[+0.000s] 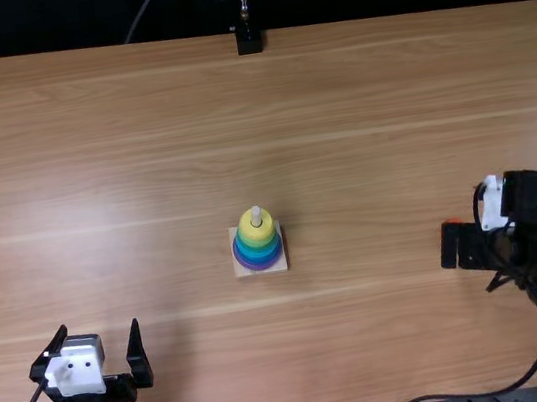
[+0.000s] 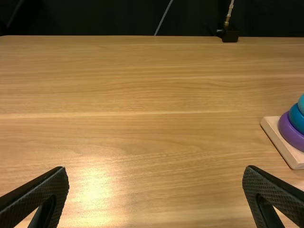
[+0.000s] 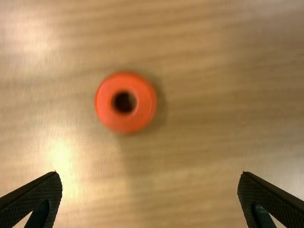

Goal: Build the Hanoi tower: stack the rings onto the peg from bottom to top in this color order: purple, dark blue, light blue, dark green, light green, yellow, orange.

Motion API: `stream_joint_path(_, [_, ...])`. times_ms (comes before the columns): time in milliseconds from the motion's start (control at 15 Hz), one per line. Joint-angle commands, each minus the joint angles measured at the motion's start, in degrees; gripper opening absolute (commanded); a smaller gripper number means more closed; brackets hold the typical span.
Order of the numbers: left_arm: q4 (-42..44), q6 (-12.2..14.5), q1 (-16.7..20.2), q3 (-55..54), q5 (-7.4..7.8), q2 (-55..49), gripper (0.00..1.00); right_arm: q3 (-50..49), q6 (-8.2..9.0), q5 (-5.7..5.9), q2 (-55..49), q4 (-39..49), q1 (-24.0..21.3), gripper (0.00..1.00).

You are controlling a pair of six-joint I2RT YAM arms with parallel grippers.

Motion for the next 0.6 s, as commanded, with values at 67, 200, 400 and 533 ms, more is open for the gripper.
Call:
stream_joint_path(67, [-4.6, 0.8, 0.0, -6.0, 0.81, -0.7, 1.00, 4.4, 4.23, -0.19, 5.2, -0.5, -0.3, 1.00])
stream_joint_path(200, [-4.5, 0.8, 0.0, -6.0, 0.81, -0.7, 1.00, 5.6, 4.33, -0.19, 8.1, -0.5, 0.0, 1.00])
stream_joint_path(400, [-4.6, 0.8, 0.0, -6.0, 0.81, -0.7, 1.00, 9.4, 4.86, -0.19, 12.8, -0.5, 0.2, 1.00])
stream_joint_path(533, [-4.6, 0.8, 0.0, -6.0, 0.81, -0.7, 1.00, 11.1, 4.86, -0.19, 14.4, -0.4, 1.2, 1.00])
